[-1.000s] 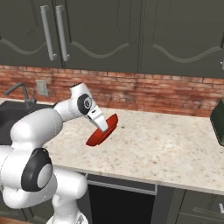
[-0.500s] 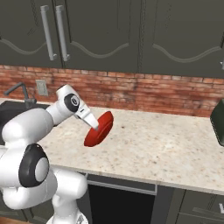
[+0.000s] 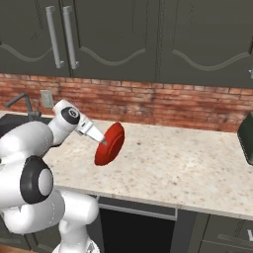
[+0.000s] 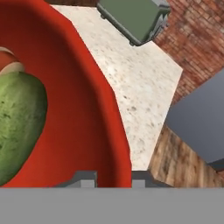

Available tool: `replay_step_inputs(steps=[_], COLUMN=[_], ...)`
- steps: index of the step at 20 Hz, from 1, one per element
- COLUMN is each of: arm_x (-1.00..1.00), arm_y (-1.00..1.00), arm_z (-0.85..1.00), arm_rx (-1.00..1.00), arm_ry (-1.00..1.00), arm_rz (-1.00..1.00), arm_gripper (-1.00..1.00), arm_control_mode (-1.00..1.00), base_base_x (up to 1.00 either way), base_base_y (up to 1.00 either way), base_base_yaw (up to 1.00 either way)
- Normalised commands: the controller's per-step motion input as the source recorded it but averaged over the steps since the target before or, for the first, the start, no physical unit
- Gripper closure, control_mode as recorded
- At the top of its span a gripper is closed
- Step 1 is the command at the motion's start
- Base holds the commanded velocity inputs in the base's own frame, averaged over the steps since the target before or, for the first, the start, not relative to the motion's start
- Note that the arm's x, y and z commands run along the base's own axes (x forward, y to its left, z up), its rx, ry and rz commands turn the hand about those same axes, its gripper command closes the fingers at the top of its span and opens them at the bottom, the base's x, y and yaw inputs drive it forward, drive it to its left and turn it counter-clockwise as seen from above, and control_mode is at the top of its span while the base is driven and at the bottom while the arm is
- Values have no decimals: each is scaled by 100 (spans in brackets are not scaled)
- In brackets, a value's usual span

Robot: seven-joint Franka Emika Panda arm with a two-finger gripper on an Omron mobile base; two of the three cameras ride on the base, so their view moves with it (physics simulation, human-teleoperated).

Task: Dump the cucumber and hot dog from the bowl so the bowl can be washed. Place the bowl in the sink after clearing the leftovers.

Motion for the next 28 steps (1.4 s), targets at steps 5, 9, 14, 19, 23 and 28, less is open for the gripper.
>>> replay_step_inputs(steps=[5,9,14,19,23,28], arm_x=[0,3,-9,-1,0,0], arm_y=[1,1,5,-6,-22,-22], arm_z=[3,0,10,40,6,0], arm_rx=[-13,-10,-18,-3,0,0], arm_ry=[0,4,-13,-5,0,0], arm_rz=[-1,0,0,-2,-3,-2], arm_gripper=[100,100,100,100,100,100], arm_control_mode=[-100,-100,-100,-100,-100,-100], base_base_x=[0,0,0,0,0,0], base_base_y=[0,0,0,0,0,0], base_base_yaw=[0,0,0,0,0,0])
